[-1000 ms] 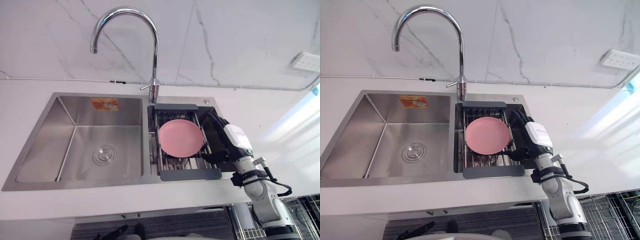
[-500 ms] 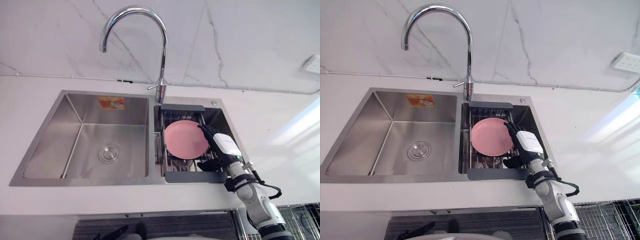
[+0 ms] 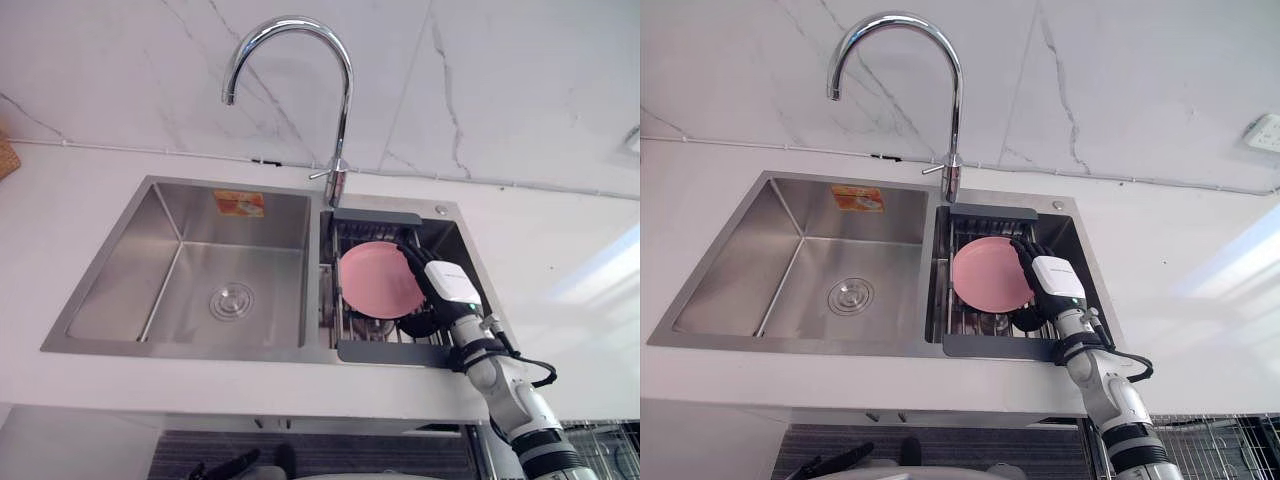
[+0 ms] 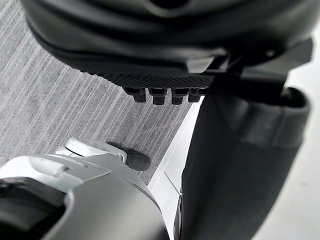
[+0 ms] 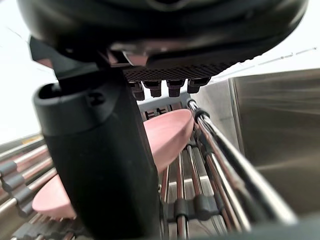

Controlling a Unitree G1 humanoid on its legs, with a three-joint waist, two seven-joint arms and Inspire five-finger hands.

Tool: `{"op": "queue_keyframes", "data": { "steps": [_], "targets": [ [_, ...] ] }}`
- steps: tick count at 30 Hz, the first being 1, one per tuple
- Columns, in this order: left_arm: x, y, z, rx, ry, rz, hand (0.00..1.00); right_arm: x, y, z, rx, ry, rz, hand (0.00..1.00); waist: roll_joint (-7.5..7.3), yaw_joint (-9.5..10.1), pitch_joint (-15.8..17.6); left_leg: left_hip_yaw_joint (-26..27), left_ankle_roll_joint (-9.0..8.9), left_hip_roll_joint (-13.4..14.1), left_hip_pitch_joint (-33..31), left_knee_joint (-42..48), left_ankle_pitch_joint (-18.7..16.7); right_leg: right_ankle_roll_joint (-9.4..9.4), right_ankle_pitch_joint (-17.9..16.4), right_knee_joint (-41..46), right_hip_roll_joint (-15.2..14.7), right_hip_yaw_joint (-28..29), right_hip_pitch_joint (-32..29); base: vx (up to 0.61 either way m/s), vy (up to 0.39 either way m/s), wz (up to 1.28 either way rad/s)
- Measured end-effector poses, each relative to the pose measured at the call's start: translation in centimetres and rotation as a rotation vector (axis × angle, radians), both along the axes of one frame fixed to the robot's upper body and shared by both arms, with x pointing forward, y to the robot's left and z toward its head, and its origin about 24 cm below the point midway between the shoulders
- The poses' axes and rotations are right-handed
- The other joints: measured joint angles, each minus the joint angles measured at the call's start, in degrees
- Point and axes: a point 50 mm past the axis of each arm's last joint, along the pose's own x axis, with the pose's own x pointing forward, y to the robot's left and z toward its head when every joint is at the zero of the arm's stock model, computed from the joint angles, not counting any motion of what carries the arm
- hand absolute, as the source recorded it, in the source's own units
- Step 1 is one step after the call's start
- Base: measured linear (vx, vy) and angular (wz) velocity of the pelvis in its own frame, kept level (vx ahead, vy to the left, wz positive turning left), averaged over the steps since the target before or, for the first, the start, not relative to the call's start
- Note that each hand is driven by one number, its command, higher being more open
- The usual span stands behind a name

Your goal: Walk over to the sink, pick up the cup, carry it to the dishwasher, place the cup inside the dishwasher, then close the dishwasher door

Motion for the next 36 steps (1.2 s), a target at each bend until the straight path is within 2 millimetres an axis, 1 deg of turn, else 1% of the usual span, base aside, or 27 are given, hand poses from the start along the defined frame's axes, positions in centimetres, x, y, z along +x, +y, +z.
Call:
{"op": "queue_keyframes", "data": {
  "steps": [2, 3, 6, 9, 11, 12, 17, 20, 21, 24, 27, 30, 31, 34, 36],
  "targets": [
    [0.0, -0.1, 0.0, 0.000, 0.001, -0.004, 1.00, 0.2, 0.1, 0.3, -0.003, -0.029, 0.008, 1.00, -0.10, -0.19, 0.05, -0.07, 0.06, -0.21, 0.02, -0.01, 0.15, 0.79, -1.03, -0.16, -0.21, -0.25, 0.15, -0.07, -0.063, 0.04],
    [0.0, 0.0, 0.0, 0.006, 0.005, -0.019, 1.00, 0.1, 0.1, 0.4, 0.003, -0.068, 0.003, 1.00, 0.15, -0.33, 0.29, -0.08, 0.08, -0.17, 0.03, -0.01, 0.29, 1.04, -1.48, -0.19, -0.13, -0.85, 0.37, -0.07, -0.058, 0.11],
    [0.0, 0.0, 0.0, 0.006, 0.003, -0.032, 1.00, 0.2, -0.2, 0.5, 0.020, -0.155, -0.036, 1.00, 0.13, -0.25, 0.37, 0.24, 0.15, 0.05, -0.33, 0.00, 0.34, 1.51, -1.98, -0.70, -0.05, -1.70, 0.58, -0.03, -0.036, 0.16],
    [0.1, -0.1, 0.0, 0.002, 0.000, -0.038, 1.00, 0.2, -0.5, 0.7, 0.012, -0.188, -0.040, 1.00, 0.13, -0.27, 0.41, 0.41, 0.40, 0.01, -0.72, 0.00, 0.72, 1.23, -1.59, -0.73, -0.16, -2.21, 0.64, 0.05, -0.017, 0.09],
    [0.1, -0.1, 0.0, 0.002, 0.000, -0.049, 1.00, 0.1, -0.9, 0.8, 0.007, -0.198, -0.042, 1.00, 0.17, -0.31, 0.45, 0.28, 0.24, -0.21, -0.74, 0.01, 0.98, 1.34, -1.22, -0.75, -0.32, -2.16, 0.67, 0.08, -0.002, 0.03],
    [0.1, -0.1, 0.0, 0.006, -0.003, -0.057, 1.00, 0.1, -1.2, 0.8, 0.005, -0.209, -0.049, 1.00, 0.20, -0.31, 0.50, 0.13, 0.26, -0.32, -0.75, 0.01, 0.96, 1.77, -0.75, -0.75, -0.38, -2.19, 0.69, 0.06, -0.012, 0.07],
    [0.3, 0.0, 0.1, 0.009, -0.015, -0.062, 1.00, 0.3, -1.5, 1.1, 0.003, -0.235, -0.053, 1.00, 0.46, -0.28, 1.04, -0.21, 0.23, -0.16, -0.65, -0.01, 0.87, 1.49, -0.82, -0.75, -0.15, -2.28, 0.89, 0.02, -0.037, 0.03],
    [0.3, 0.0, 0.1, 0.004, -0.020, -0.064, 1.00, 0.3, -1.4, 1.1, 0.004, -0.240, -0.051, 1.00, 0.51, -0.20, 1.10, -0.20, 0.17, 0.11, -0.62, -0.01, 0.83, 0.93, -1.17, -0.78, 0.14, -2.29, 0.93, -0.02, -0.043, -0.01],
    [0.3, 0.0, 0.1, 0.004, -0.020, -0.065, 1.00, 0.3, -1.3, 1.0, -0.007, -0.243, -0.045, 1.00, 0.52, -0.21, 1.10, -0.18, 0.17, 0.12, -0.61, -0.01, 0.82, 0.45, -1.48, -0.80, 0.20, -2.29, 0.94, -0.01, -0.038, -0.01],
    [0.3, 0.0, 0.1, 0.004, -0.020, -0.065, 1.00, 0.4, -1.3, 1.0, -0.010, -0.248, -0.039, 1.00, 0.50, -0.23, 1.22, -0.17, 0.11, 0.12, -0.45, -0.02, 0.77, 0.41, -1.56, -0.85, 0.28, -2.29, 1.15, 0.00, -0.010, 0.00],
    [0.5, 0.1, 0.1, 0.005, -0.027, -0.069, 1.00, 0.5, -1.2, 1.2, -0.009, -0.265, -0.032, 1.00, 0.49, -0.28, 2.03, -0.08, 0.12, 0.12, 0.13, -0.02, 0.66, 0.43, -1.63, -1.08, 0.29, -2.31, 1.80, 0.00, 0.000, 0.00],
    [0.5, 0.1, 0.1, 0.005, -0.029, -0.072, 1.00, 0.5, -1.4, 1.2, -0.016, -0.294, -0.035, 1.00, 0.51, -0.27, 2.05, -0.10, 0.14, 0.11, 0.08, -0.02, 0.65, 0.46, -1.64, -1.16, 0.29, -2.36, 1.80, 0.00, 0.000, 0.00],
    [0.6, 0.1, 0.1, 0.006, -0.029, -0.079, 1.00, 0.4, -1.4, 1.4, -0.008, -0.329, -0.047, 1.00, 0.55, -0.24, 2.10, -0.17, 0.14, 0.10, 0.03, -0.02, 0.66, 0.47, -1.64, -1.17, 0.28, -2.41, 1.80, 0.00, 0.000, 0.00],
    [0.7, 0.0, 0.2, 0.006, -0.032, -0.089, 1.00, 0.8, -0.6, 2.0, 0.041, -0.426, -0.071, 1.00, 0.80, -0.16, 2.30, -0.34, 0.13, 0.09, 0.02, -0.02, 0.67, 0.48, -1.64, -1.18, 0.29, -2.55, 1.82, 0.01, -0.007, 0.01],
    [1.0, -0.1, 0.2, 0.003, -0.044, -0.097, 1.00, 1.0, -0.1, 1.7, 0.051, -0.446, -0.078, 1.00, 0.85, 0.32, 2.46, -0.53, 0.13, 0.11, 0.07, -0.01, 0.67, 0.52, -1.60, -1.17, 0.28, -2.73, 1.85, 0.02, -0.021, 0.05]
  ]
}}
